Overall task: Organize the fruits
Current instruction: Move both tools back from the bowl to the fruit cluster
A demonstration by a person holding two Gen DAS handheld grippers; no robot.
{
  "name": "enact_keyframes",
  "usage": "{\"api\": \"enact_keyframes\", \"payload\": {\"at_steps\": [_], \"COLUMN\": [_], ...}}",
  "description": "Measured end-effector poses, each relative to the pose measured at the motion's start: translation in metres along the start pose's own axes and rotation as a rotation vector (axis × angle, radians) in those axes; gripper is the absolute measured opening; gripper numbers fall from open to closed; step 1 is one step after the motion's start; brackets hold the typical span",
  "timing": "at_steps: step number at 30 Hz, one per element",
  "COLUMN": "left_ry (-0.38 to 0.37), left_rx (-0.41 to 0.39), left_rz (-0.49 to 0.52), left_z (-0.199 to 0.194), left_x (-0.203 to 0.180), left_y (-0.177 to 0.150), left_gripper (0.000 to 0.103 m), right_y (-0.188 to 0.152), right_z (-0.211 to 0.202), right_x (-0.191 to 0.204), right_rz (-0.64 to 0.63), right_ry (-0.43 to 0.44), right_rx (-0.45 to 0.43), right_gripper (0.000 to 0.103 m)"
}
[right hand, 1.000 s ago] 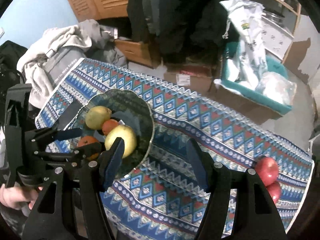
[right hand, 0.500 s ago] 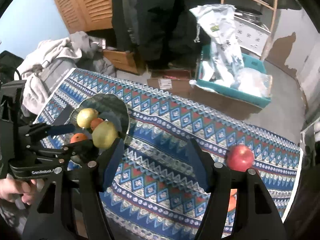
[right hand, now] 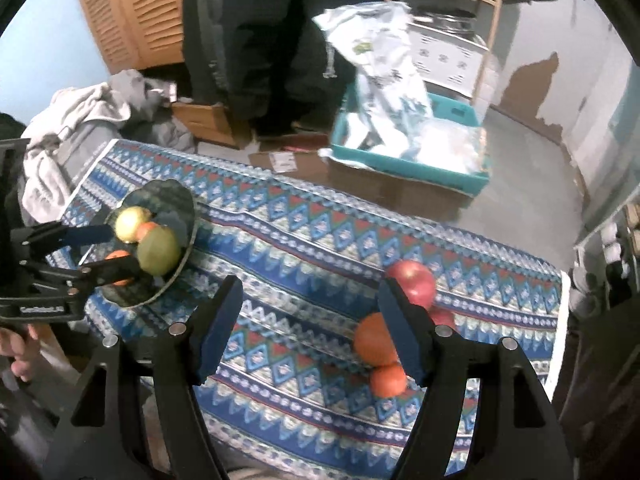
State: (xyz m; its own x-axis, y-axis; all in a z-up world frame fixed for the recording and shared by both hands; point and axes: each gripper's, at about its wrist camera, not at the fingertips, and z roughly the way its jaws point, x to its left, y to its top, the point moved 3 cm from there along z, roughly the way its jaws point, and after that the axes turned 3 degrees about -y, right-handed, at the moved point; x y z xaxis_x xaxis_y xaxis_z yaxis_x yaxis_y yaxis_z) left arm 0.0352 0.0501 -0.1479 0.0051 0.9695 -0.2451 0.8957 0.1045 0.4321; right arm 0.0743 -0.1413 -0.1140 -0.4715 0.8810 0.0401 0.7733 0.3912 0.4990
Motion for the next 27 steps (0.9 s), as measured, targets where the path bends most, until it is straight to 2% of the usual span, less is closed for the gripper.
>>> {"api": "enact_keyframes", "payload": {"at_steps": [5, 13, 22, 27], "left_ry": [-0.014, -0.030, -0.019, -0.005], "left_rx": [-0.013, -0.006, 0.023, 0.037], "left_rz": [0.055, 0.116, 0.185, 0.200], "left_z": [-0.003, 0.002, 0.020, 0.034], "left_x": [-0.029, -0.067, -0.096, -0.103], "left_y": [0.006, 0.011, 0.008, 0.013], "left_gripper": [0.078, 0.079, 0.079, 0.079], "right_y": [-0.010, -0.028, -0.050, -0.057], "right_z": [-0.006, -0.003, 0.017, 0.033], "right_x": [-0.019, -0.056, -0.100, -0.122], "right_rz": [0.016, 0.072, 0.152, 0.224], "right_ry": [-0.020, -0.038, -0.074, -0.043], "right_rx": [-0.003, 0.026, 0.080, 0.115], "right_gripper": [0.076, 0.076, 0.076, 0.076]}}
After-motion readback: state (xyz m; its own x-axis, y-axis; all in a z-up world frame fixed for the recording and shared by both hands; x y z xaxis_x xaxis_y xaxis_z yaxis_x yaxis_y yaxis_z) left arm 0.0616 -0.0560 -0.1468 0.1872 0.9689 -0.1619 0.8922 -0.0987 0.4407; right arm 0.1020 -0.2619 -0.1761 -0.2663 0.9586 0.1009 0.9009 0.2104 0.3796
